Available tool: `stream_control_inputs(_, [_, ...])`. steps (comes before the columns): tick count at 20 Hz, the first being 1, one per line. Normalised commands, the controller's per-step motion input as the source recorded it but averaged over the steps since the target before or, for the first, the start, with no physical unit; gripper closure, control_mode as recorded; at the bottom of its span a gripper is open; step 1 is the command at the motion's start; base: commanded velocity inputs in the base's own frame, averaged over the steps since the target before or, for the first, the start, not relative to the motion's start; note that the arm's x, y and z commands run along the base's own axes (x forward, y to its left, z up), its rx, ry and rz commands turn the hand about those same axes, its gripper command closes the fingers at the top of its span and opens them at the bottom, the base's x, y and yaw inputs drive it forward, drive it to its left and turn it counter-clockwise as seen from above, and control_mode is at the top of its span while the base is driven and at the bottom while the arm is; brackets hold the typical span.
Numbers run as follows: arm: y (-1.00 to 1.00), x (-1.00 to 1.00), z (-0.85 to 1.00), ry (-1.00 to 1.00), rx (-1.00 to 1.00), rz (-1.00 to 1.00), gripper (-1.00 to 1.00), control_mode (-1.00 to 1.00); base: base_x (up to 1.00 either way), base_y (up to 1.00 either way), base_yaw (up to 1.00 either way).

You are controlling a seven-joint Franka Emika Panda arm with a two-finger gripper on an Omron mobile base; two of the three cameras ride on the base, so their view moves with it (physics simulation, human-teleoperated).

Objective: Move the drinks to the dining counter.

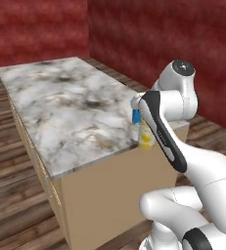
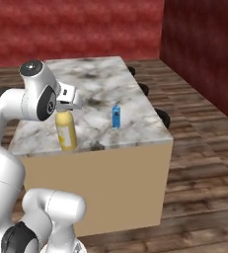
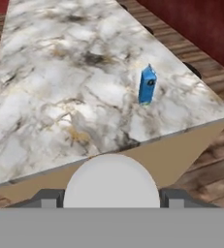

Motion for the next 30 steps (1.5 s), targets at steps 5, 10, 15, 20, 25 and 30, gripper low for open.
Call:
stream_control_inputs(5, [0.00,0.00,0.00,0.00,0.00,0.00,1.00,1.00,0.53,0.00,0.15])
stream_control_inputs(10, [0.00,0.00,0.00,0.00,0.00,0.00,1.00,1.00,0.50,-0.05,0.15])
stream_control_inputs(15, [0.00,0.00,0.00,0.00,0.00,0.00,1.00,1.00,0.47,-0.31,0.15])
stream_control_inputs(20, [0.00,0.00,0.00,0.00,0.00,0.00,1.00,1.00,0.34,-0.39,0.15])
stream_control_inputs(25, [0.00,0.00,0.00,0.00,0.00,0.00,1.00,1.00,0.18,-0.24,0.13])
stream_control_inputs(30, [0.00,0.00,0.00,0.00,0.00,0.00,1.00,1.00,0.24,-0.01,0.11])
